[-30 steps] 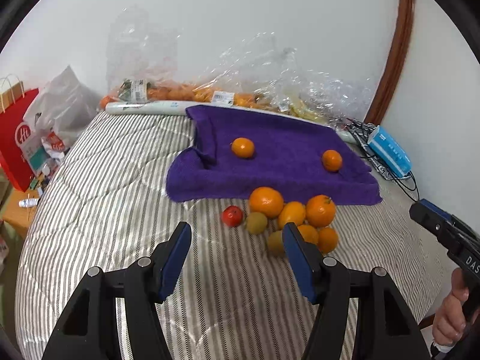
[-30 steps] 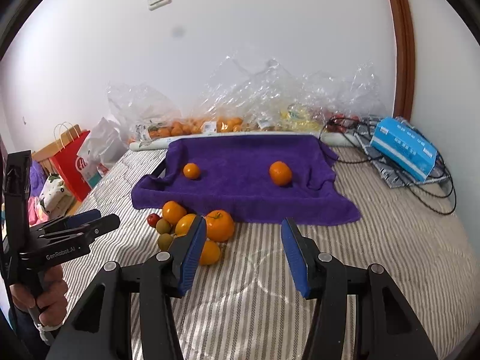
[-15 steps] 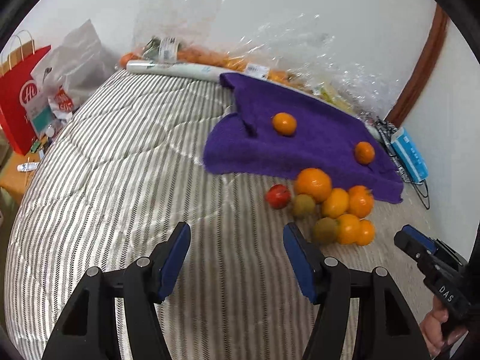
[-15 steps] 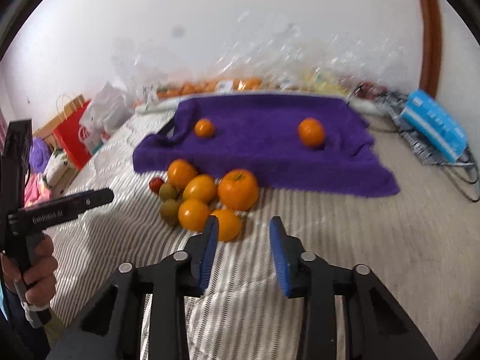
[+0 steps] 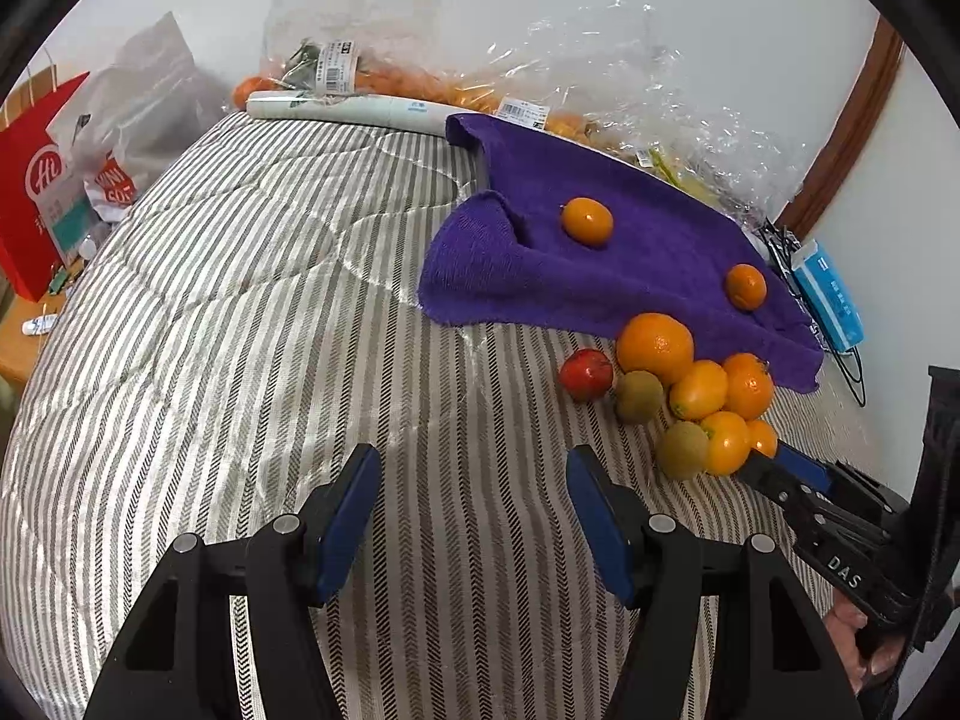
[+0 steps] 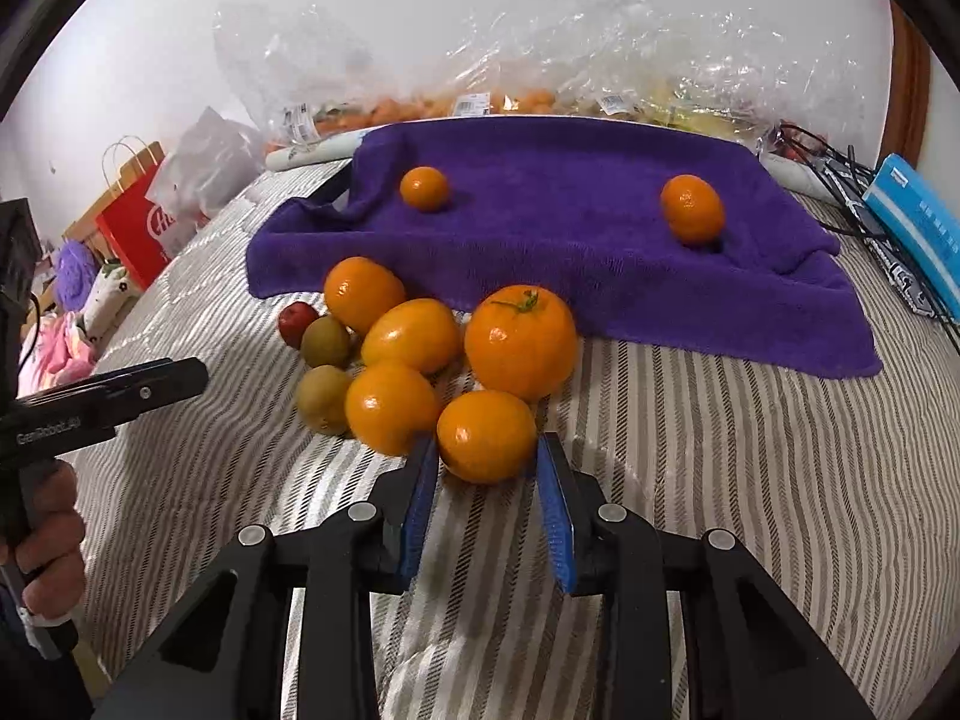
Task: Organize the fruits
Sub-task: 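Grasp another orange with the right tool while the left tool grasps the small red fruit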
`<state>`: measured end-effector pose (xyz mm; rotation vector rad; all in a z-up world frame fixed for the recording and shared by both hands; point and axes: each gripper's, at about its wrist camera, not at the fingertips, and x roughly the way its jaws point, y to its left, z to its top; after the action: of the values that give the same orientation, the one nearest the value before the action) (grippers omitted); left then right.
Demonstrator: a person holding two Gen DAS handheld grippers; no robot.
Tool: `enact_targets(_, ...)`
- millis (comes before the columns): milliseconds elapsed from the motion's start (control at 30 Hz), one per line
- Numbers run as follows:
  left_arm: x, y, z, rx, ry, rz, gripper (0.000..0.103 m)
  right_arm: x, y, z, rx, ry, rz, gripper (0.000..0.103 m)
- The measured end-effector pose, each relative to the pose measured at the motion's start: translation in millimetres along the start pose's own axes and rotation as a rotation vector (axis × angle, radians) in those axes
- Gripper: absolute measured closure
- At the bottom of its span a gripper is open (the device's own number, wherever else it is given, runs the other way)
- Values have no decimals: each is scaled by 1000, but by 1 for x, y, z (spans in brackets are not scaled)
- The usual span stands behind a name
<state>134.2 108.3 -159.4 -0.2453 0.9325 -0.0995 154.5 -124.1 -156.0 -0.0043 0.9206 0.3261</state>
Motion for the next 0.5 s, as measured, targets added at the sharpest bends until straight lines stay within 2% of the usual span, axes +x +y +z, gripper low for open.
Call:
enact_targets(233, 10, -11, 2, 21, -3, -55, 41, 6, -4, 4, -8, -9, -7, 69)
enact_targets(500, 24, -28, 14, 47, -4, -17, 43, -14, -19, -1, -64, -51, -65, 69)
